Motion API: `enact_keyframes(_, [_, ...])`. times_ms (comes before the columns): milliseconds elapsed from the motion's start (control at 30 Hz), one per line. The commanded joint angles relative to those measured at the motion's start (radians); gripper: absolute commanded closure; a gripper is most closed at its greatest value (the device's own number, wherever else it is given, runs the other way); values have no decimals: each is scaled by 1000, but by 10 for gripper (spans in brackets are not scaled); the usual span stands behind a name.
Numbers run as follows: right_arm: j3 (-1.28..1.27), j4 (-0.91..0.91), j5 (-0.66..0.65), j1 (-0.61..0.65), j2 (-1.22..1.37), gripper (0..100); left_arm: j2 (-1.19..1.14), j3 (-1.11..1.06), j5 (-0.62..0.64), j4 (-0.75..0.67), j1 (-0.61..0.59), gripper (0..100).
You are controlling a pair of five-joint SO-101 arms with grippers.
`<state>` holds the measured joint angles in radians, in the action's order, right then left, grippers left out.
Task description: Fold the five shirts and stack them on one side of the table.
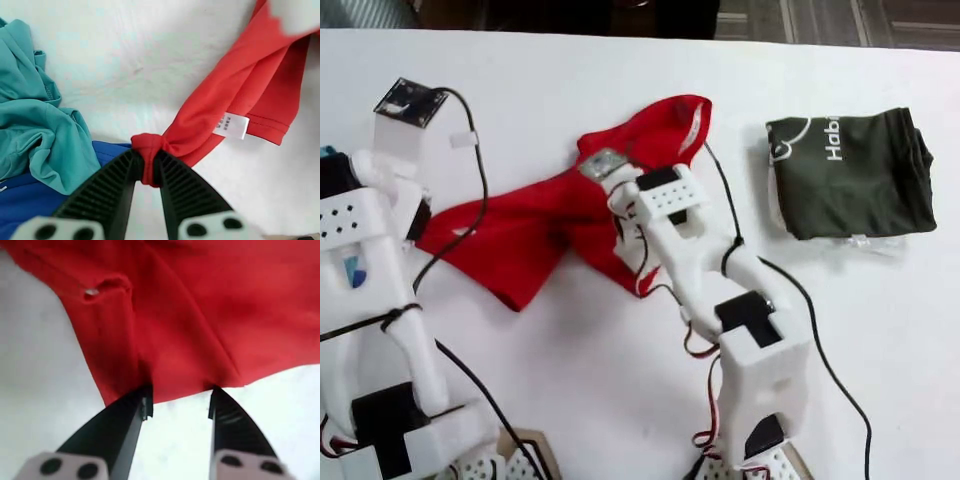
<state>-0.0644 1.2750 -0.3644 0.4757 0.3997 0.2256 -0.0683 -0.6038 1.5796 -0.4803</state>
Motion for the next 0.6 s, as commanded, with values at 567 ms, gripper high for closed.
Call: enact_keyframes(567, [17,143,-3,150,-171,814,44,4,-5,-15,3,974])
